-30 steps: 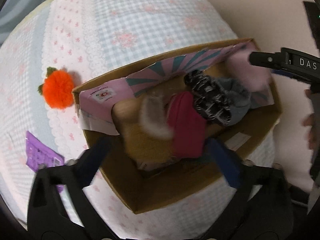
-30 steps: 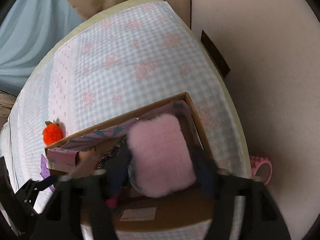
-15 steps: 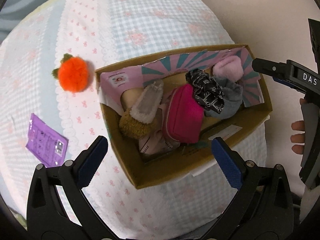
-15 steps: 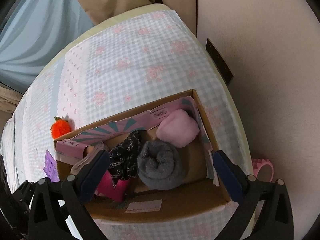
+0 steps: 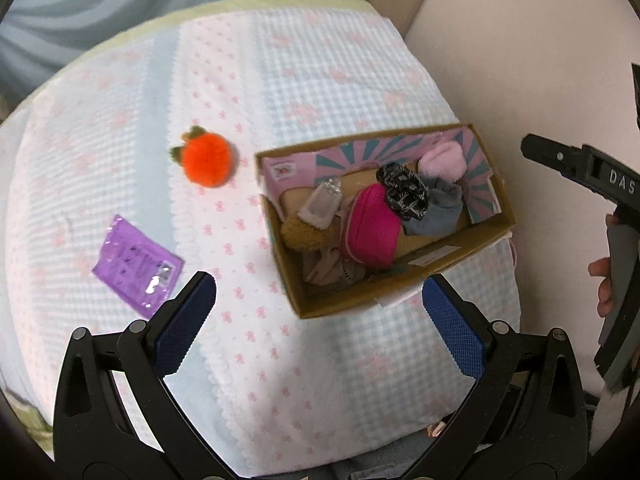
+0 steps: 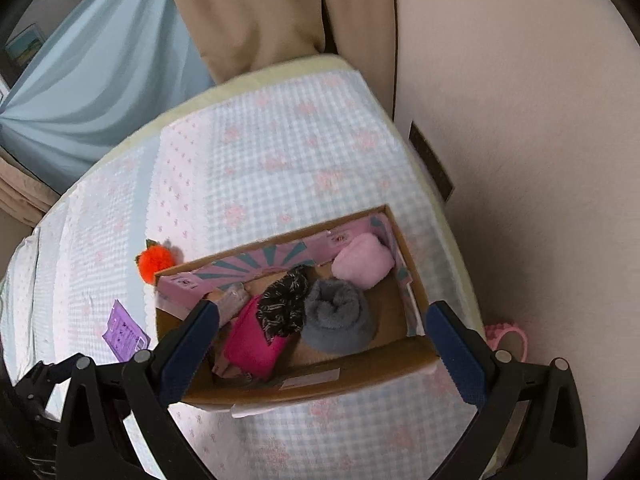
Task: Organize soft objects
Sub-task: 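Move both tools toward the purple packet and orange pom-pom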
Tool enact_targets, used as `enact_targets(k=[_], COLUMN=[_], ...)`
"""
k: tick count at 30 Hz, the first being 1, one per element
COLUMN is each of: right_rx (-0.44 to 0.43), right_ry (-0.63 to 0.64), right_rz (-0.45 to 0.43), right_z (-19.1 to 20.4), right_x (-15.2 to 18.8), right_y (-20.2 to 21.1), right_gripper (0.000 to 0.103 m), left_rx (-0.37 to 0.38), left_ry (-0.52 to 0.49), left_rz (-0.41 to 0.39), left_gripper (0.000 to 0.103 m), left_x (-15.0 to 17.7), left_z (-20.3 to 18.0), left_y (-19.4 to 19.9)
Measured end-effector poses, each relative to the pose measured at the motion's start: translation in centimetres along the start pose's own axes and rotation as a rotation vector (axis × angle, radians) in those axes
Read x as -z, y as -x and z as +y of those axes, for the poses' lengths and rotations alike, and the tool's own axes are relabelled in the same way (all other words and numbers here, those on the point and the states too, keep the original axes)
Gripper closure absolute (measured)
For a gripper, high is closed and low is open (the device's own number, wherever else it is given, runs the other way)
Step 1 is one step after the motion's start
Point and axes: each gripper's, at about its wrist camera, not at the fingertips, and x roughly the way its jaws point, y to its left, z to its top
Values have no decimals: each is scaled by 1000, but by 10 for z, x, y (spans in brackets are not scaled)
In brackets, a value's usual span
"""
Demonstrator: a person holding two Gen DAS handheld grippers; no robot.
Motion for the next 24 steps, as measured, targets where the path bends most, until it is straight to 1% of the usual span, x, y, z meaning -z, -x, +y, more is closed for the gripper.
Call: enact_targets(k=[5, 8, 13, 15, 19, 23, 24], right_rx=[0, -1, -17, -37, -86, -123, -134], right_ry=[42, 84, 143, 180, 221, 271, 289], right_rz=[-73, -120, -165, -186, -200, -196, -203], right_z=[20, 39, 67, 82, 103, 126, 133], right_x=[10, 20, 34, 40, 45, 43, 42], right_y=[41, 73, 113, 128, 140, 139, 138], right_gripper=[0, 0, 0, 0, 0, 0, 0], left_rx=[-16, -27, -59, -72, -125, -179, -202], left_ry=[28, 45, 85, 107, 149, 205, 233], left_rz=[-74, -127, -202, -233, -290, -331, -337], left_gripper=[0, 0, 0, 0, 0, 0, 0], left_x=[13, 22, 37, 46, 62, 73, 76], left_z=[12, 19, 29, 34, 42, 59, 66], left_y=[42, 71, 112, 128, 150, 162, 164])
